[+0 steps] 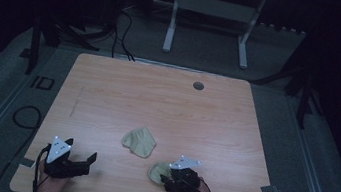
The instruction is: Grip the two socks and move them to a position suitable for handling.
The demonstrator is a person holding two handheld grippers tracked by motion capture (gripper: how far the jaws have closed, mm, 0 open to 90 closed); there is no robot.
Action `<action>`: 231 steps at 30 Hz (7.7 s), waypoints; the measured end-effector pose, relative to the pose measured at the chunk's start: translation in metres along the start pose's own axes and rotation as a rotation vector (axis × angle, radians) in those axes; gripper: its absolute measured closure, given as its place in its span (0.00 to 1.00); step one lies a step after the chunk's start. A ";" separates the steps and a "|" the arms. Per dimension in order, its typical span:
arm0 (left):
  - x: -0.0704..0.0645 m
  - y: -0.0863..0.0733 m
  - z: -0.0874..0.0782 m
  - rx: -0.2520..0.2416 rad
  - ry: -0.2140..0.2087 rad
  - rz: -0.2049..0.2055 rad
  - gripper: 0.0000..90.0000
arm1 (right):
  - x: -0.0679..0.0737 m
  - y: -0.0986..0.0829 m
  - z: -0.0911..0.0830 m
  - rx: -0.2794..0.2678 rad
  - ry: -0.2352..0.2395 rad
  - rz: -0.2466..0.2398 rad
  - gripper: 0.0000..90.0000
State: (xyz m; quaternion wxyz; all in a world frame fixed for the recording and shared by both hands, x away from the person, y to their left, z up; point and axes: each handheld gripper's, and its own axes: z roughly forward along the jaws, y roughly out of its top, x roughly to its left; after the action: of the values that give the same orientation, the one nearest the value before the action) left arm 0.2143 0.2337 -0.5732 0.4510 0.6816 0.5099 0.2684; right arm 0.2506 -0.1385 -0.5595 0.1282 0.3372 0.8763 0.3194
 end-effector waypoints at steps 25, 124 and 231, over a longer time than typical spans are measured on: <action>-0.102 0.046 0.011 0.023 -0.427 0.238 0.20 | -0.006 0.018 -0.034 -0.040 0.013 -0.021 0.39; -0.168 0.047 0.114 0.353 -0.494 0.422 0.99 | -0.120 -0.035 -0.044 0.072 -0.068 0.198 0.99; -0.050 0.018 0.031 0.274 -0.254 0.154 0.16 | -0.088 0.156 -0.002 0.040 -0.144 0.006 0.91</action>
State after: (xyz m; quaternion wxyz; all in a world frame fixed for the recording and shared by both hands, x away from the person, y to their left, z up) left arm 0.2314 0.1752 -0.5667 0.3929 0.8019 0.4271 0.1421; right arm 0.3941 -0.1094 -0.4566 0.1832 0.3643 0.8700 0.2772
